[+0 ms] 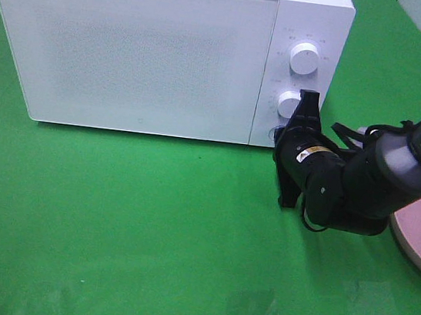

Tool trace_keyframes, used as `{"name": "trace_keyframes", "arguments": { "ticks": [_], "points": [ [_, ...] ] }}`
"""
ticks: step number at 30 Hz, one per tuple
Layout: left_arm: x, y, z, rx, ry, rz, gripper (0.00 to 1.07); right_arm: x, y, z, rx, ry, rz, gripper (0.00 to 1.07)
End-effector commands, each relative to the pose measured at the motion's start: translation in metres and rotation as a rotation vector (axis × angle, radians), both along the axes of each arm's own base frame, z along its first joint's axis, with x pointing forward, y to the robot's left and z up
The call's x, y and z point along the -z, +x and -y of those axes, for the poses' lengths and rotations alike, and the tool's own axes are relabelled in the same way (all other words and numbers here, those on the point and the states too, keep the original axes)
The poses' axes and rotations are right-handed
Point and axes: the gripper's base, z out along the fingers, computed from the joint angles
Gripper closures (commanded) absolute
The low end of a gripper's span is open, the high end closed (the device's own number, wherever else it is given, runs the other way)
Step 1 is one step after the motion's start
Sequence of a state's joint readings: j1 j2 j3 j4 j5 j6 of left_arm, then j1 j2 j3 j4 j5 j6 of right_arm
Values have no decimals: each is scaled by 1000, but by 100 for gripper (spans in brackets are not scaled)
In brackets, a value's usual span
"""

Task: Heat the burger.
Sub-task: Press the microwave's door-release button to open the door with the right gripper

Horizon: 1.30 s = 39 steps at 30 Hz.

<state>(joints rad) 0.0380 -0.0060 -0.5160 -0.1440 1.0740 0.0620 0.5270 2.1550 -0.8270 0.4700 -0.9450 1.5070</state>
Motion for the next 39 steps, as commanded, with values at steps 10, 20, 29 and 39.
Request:
{"name": "trace_keyframes", "arguments": {
  "ticks": [10, 20, 29, 39],
  "points": [
    [0, -2, 1, -1, -10, 18, 6, -15, 9, 2, 49, 9, 141, 107],
    [0, -2, 1, -1, -10, 18, 6, -22, 24, -4, 76, 35, 240, 107],
    [0, -2, 1, -1, -10, 18, 6, -18, 36, -11, 80, 42, 261, 107],
    [0, -2, 1, -1, -10, 18, 6, -17, 38, -12, 74, 25, 256, 107]
  ]
}}
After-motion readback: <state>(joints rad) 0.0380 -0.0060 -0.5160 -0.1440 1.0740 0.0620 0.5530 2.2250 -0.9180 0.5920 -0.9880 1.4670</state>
